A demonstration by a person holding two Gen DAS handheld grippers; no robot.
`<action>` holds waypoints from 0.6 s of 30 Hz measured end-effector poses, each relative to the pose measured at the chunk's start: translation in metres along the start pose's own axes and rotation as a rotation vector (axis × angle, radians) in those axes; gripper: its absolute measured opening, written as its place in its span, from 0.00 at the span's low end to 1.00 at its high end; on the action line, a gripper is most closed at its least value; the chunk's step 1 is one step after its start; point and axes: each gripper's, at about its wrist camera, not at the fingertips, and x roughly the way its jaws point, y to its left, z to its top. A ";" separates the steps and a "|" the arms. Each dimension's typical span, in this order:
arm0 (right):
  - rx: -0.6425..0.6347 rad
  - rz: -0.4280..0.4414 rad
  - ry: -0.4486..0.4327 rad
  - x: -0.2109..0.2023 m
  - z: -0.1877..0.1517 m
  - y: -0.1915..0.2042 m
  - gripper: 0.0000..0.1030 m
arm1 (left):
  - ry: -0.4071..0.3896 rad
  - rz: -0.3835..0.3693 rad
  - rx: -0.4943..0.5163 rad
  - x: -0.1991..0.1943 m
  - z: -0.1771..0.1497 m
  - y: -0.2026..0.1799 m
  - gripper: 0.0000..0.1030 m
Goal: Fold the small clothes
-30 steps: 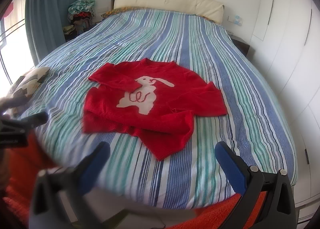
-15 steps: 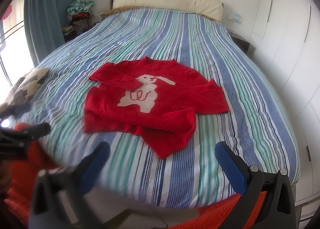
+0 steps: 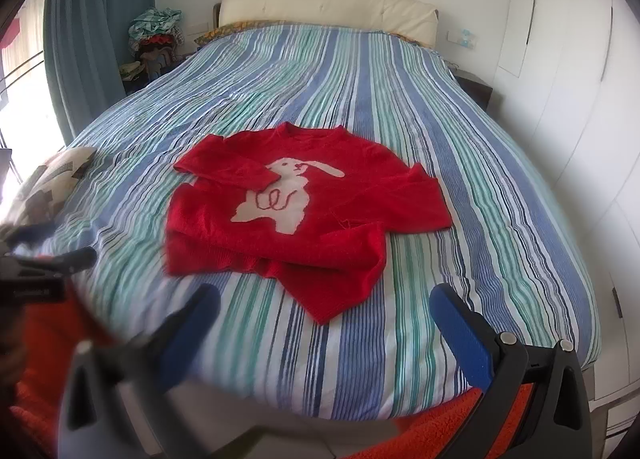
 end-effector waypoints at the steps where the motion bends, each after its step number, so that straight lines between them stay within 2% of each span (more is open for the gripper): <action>1: 0.001 0.000 0.004 0.002 -0.001 -0.001 1.00 | -0.002 -0.001 0.005 0.000 0.000 -0.001 1.00; 5: 0.018 0.003 0.015 0.008 -0.002 -0.005 1.00 | 0.000 -0.023 0.018 0.002 0.000 -0.005 1.00; 9: 0.033 0.002 0.026 0.011 -0.004 -0.009 1.00 | 0.020 -0.103 0.008 0.006 0.000 -0.005 0.99; 13: 0.035 0.000 0.026 0.012 -0.005 -0.010 1.00 | 0.016 -0.127 0.037 0.012 0.000 -0.012 1.00; 16: 0.035 0.024 0.039 0.023 -0.011 -0.013 1.00 | 0.065 -0.192 0.023 0.046 0.001 -0.010 1.00; 18: 0.048 0.042 0.077 0.038 -0.018 -0.017 1.00 | 0.119 -0.250 -0.051 0.078 0.000 0.000 0.99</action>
